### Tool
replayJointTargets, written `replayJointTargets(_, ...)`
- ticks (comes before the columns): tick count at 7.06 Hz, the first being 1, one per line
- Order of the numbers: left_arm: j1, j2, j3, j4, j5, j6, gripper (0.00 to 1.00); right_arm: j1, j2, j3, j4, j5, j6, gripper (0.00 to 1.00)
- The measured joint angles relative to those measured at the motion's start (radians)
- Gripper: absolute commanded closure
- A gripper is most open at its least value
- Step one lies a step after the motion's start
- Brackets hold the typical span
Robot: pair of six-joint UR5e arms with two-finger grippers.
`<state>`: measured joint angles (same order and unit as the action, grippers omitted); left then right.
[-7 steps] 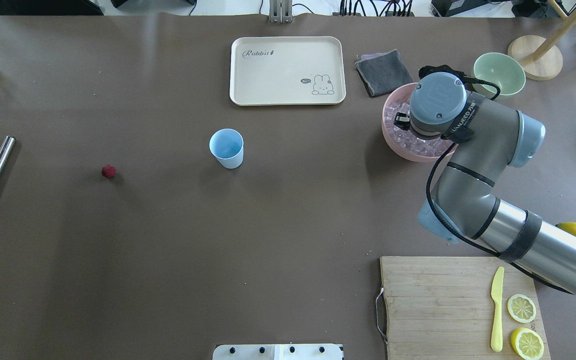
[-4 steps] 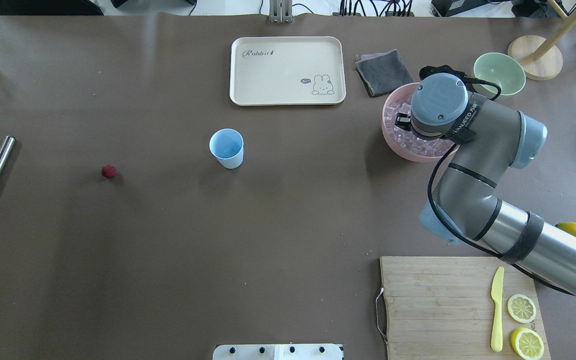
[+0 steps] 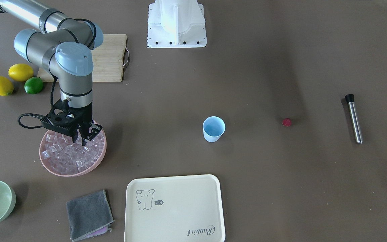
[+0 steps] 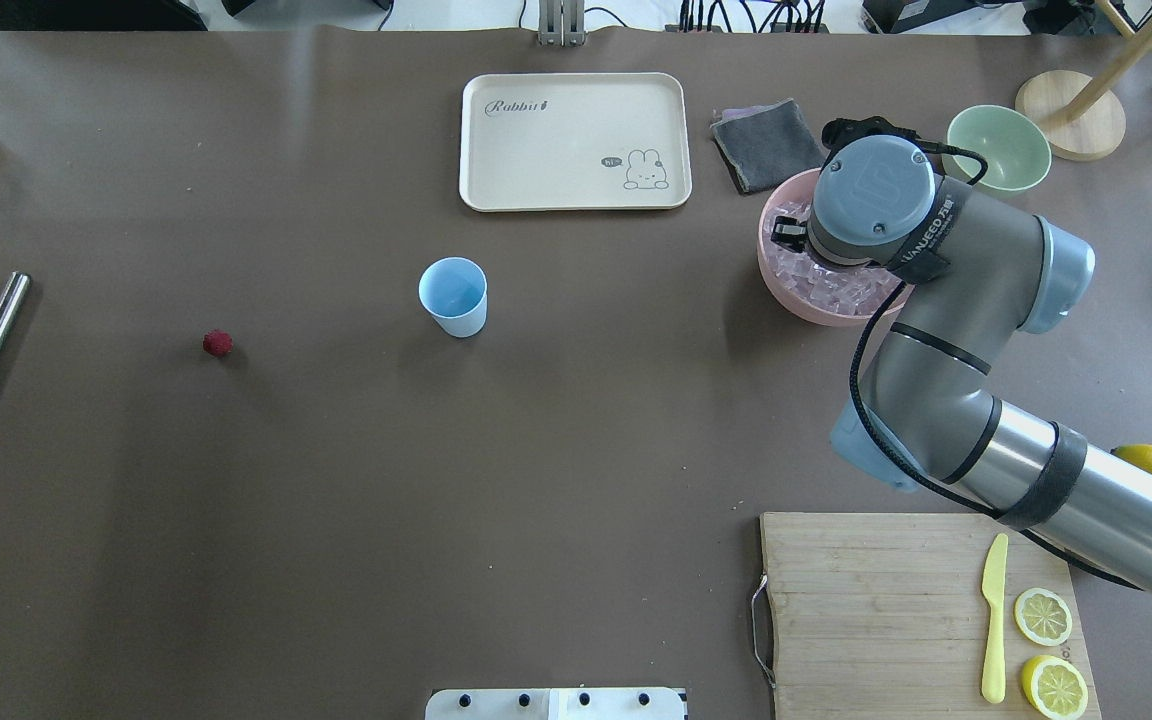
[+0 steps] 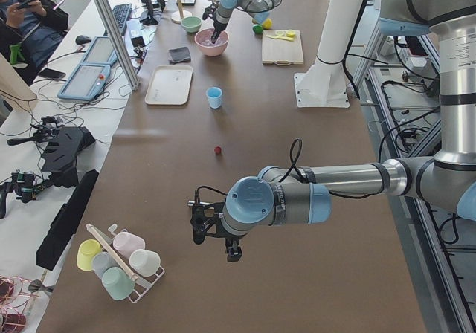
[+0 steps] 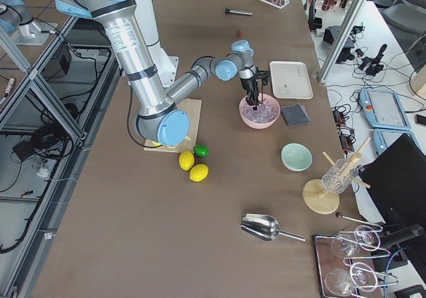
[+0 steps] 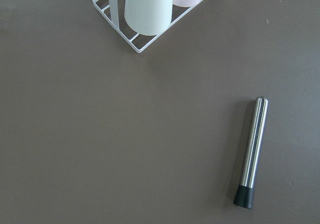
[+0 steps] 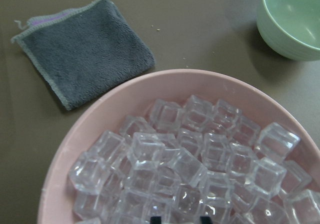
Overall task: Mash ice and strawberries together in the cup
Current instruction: 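Carry the ice cube with the right gripper to the light-blue cup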
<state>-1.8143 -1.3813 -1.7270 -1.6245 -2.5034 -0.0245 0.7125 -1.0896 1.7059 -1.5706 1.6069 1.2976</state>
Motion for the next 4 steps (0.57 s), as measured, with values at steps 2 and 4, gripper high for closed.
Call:
replayJointTargets(2,-0.005,0.001,-0.004,0.0,0.0,0.0,0.01,0.004,0.019,0.073,0.007,0.006,-0.115,0.88)
replayJointTargets(4,-0.01,0.001,-0.009,0.0,0.0,0.0,0.01,-0.024,0.118,0.025,0.072,0.001,-0.147,0.98)
